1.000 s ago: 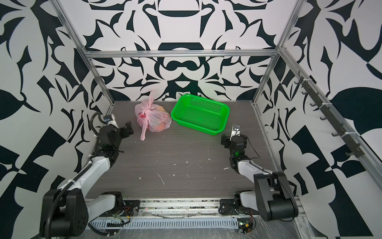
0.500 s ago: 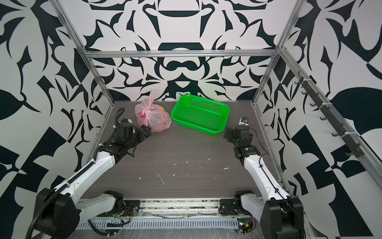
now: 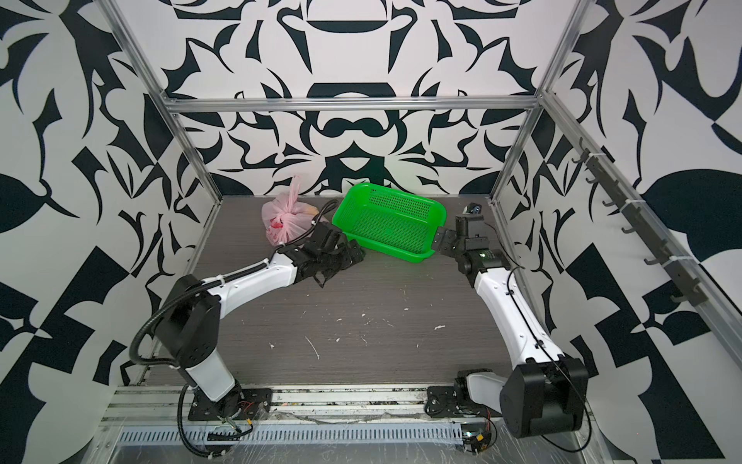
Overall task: Untie the knot of the plastic bag and take out the fruit
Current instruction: Rotate the basket at the center of the table.
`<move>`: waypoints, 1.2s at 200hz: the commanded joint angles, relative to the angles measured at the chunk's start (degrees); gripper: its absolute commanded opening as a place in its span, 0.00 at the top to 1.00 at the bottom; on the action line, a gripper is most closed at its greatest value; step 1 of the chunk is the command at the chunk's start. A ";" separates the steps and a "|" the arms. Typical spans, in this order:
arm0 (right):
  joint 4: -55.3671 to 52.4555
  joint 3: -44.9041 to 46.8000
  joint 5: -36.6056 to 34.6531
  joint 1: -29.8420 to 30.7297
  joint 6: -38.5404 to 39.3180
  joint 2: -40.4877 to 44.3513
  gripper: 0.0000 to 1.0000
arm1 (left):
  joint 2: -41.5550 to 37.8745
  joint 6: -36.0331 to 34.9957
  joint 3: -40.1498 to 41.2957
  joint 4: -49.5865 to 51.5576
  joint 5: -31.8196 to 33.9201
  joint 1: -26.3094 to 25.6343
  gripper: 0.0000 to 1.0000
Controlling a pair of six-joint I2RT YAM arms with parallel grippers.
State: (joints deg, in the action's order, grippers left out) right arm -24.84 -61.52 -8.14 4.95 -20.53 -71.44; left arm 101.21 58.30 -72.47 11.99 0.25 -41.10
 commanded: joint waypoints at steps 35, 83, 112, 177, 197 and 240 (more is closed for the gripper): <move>-2.32 -6.34 5.57 -0.38 1.41 -3.40 0.01 | 8.64 9.17 -5.49 -7.30 -3.19 0.10 0.00; -3.03 -9.15 9.22 -0.40 0.98 -4.93 0.02 | 14.62 14.23 -7.73 -14.85 -2.66 -0.12 0.05; -2.78 -9.22 10.84 -0.40 1.11 -5.00 0.03 | 17.72 15.41 -9.77 -17.35 -2.27 -0.21 0.05; -2.52 -9.20 12.67 -0.40 1.43 -5.69 0.05 | 20.95 15.88 -13.05 -19.07 -2.54 -0.34 0.06; -2.24 -9.07 13.23 -0.46 1.46 -5.65 0.05 | 21.60 16.11 -14.23 -18.13 -2.24 -0.31 0.08; -2.57 -9.23 13.59 -0.42 1.71 -5.69 0.06 | 24.41 16.02 -18.43 -15.92 -1.84 -0.12 0.14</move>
State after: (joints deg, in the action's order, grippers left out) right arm -27.77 -68.58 4.75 4.84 -19.49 -76.99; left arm 123.24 73.93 -88.05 -5.67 -2.55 -41.28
